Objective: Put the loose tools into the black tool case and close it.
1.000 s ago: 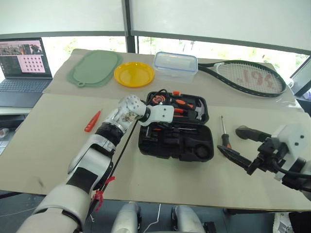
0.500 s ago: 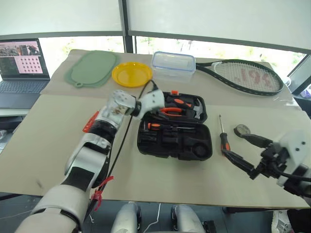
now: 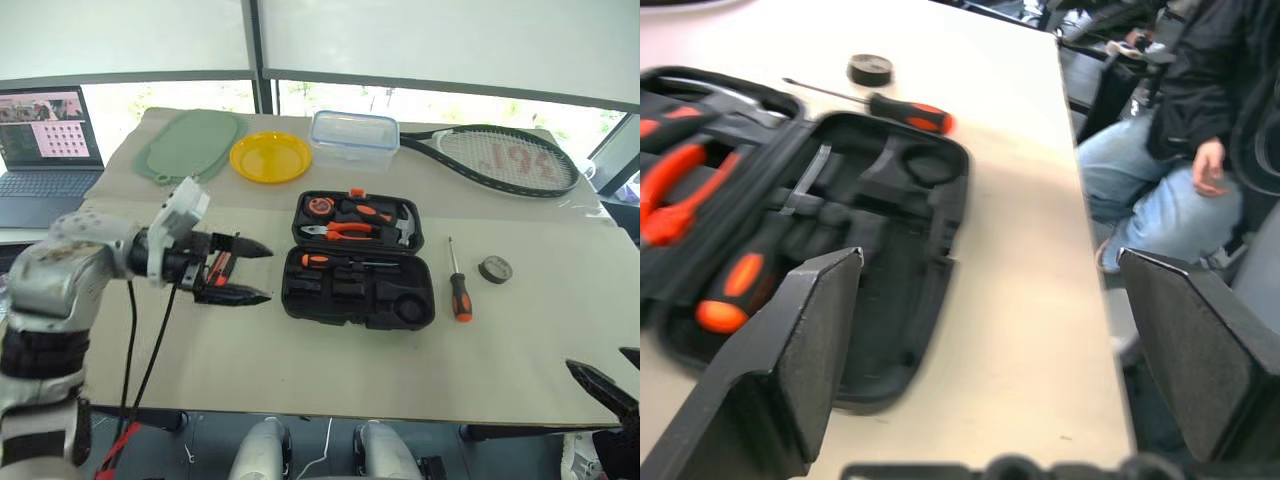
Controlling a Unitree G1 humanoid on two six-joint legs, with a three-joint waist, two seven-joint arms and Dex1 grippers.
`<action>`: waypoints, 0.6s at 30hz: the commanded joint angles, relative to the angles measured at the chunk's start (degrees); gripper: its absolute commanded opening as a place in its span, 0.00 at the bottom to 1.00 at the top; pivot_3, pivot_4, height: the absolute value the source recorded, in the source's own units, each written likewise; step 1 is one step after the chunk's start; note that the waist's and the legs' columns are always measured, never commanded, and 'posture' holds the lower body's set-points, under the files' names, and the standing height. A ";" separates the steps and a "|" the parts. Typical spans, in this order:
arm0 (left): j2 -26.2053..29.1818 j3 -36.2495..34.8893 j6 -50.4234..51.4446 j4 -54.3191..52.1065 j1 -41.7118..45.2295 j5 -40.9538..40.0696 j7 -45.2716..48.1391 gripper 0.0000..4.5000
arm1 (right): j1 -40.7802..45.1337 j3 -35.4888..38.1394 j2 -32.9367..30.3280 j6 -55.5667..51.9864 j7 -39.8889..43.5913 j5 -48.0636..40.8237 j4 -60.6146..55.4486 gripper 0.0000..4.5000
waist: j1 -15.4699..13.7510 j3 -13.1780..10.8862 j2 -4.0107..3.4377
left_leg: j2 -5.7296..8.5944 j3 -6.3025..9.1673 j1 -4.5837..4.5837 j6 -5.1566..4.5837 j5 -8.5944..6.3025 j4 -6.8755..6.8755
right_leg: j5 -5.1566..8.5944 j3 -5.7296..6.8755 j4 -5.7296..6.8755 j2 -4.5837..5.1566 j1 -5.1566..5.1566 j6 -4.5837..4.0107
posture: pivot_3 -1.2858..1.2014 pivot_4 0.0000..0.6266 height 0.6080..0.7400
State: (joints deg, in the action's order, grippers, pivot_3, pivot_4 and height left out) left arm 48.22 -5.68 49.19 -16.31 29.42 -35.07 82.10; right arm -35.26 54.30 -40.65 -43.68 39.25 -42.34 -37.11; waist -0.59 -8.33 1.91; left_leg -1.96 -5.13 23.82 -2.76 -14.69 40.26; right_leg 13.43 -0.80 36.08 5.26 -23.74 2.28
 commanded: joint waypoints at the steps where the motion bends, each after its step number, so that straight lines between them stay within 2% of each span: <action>1: 0.35 -1.79 0.99 -4.73 0.10 -3.30 -4.29 0.98 | 8.01 -8.92 -1.91 -1.50 -3.98 0.17 1.28 1.00 | 0.01 0.00 0.00 | 0.00 0.00 -0.03 0.01 0.01 0.00 | 0.00 0.00 0.01 -0.01 0.03 -0.01 | 0.52 0.24 0.99; 5: 1.44 -0.89 0.18 -6.60 -0.59 -3.96 -6.58 0.98 | 20.33 -21.06 1.06 -2.94 -10.93 2.20 4.53 1.00 | -0.04 0.00 0.01 | 0.08 0.00 -0.07 0.01 0.01 -0.10 | -0.02 -0.03 0.02 0.01 0.05 0.14 | 0.52 0.24 0.99; 7: 1.49 -0.65 -0.33 -7.37 -0.63 -3.72 -8.62 0.98 | 26.87 -29.88 3.96 -2.07 -15.80 7.41 7.31 1.00 | 0.11 -0.01 0.04 | 0.11 0.02 -0.08 0.05 0.04 -0.19 | -0.13 -0.01 0.01 -0.07 0.04 0.32 | 0.52 0.24 0.99; 8: 1.41 -0.66 -0.75 -7.57 -0.55 -3.66 -9.47 0.98 | 28.60 -32.07 4.92 -1.65 -17.21 9.34 8.65 1.00 | 0.18 -0.03 0.02 | 0.12 0.01 -0.09 0.08 0.05 -0.21 | -0.14 -0.01 0.02 -0.08 0.01 0.31 | 0.52 0.24 0.99; 12: -0.07 -1.40 -2.17 -7.48 0.36 -3.28 -14.50 0.98 | 33.88 -35.59 9.87 -3.88 -22.96 11.76 13.66 1.00 | -0.23 -0.03 -0.01 | 0.18 0.01 0.03 0.16 0.11 -0.38 | -0.11 0.00 0.10 -0.06 -0.24 0.27 | 0.52 0.24 0.99; 15: -0.42 -1.76 -3.67 -7.32 0.43 -3.45 -16.09 0.98 | 35.22 -38.43 10.86 -4.27 -24.72 14.60 16.32 1.00 | -0.09 -0.03 -0.01 | 0.18 -0.02 0.10 0.16 0.11 -0.37 | -0.12 -0.01 0.09 -0.04 -0.29 0.30 | 0.52 0.24 0.99; 18: -0.93 -1.64 -4.75 -6.51 0.95 -3.52 -17.92 1.00 | 35.79 -39.56 11.58 -3.11 -25.27 16.34 18.04 0.84 | 0.05 -0.02 -0.01 | 0.18 -0.03 0.10 0.16 0.11 -0.38 | -0.12 -0.01 0.10 -0.06 -0.30 0.29 | 0.52 0.24 0.99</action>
State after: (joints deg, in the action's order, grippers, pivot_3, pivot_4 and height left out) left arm 47.34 -5.69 46.09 -22.48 29.11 -38.35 65.25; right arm 0.19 14.63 -29.10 -47.42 14.45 -27.01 -19.49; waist -0.54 -8.35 1.90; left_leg -1.78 -5.17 23.89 -2.60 -14.57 39.88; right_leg 13.31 -0.81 36.17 5.17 -24.01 2.57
